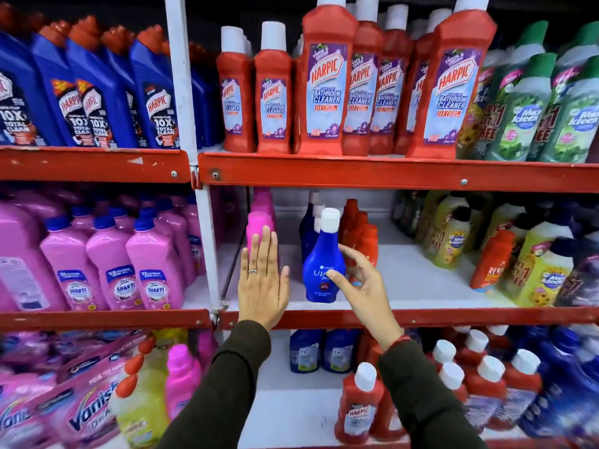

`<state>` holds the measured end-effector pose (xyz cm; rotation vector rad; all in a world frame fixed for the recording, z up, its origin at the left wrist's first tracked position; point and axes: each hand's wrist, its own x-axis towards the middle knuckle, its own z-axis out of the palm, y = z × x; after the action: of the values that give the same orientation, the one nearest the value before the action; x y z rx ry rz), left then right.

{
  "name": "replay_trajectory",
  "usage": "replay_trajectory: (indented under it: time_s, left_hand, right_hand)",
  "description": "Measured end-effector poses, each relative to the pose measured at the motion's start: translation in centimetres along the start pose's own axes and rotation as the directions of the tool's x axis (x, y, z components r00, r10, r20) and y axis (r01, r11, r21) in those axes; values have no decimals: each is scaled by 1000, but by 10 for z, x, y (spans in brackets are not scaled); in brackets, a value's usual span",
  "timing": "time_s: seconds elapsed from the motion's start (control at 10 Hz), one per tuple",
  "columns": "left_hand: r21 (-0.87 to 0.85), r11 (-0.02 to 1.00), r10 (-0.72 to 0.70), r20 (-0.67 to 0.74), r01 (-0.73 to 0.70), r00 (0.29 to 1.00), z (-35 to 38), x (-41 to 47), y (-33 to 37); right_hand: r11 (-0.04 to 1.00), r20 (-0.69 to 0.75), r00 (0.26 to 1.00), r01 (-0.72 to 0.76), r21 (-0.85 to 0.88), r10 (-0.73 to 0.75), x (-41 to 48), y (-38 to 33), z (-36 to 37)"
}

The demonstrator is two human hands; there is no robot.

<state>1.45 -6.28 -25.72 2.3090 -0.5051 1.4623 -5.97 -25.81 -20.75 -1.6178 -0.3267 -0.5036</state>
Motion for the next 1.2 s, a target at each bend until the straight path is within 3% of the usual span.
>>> replay_trajectory:
  time_s: [0.4, 0.7, 1.2]
  left_hand:
    - [66, 994, -87, 84, 81, 993, 34, -58, -11]
    - [119, 991, -70, 92, 58, 993, 39, -62, -13]
    - [35, 999, -38, 103, 34, 994, 37, -48, 21]
  right_hand:
    - [994, -55, 995, -92, -62, 88, 10, 55, 5]
    - [990, -65, 989, -137, -42, 134, 13, 66, 9]
    - [993, -3, 994, -110, -50, 110, 12, 67, 0]
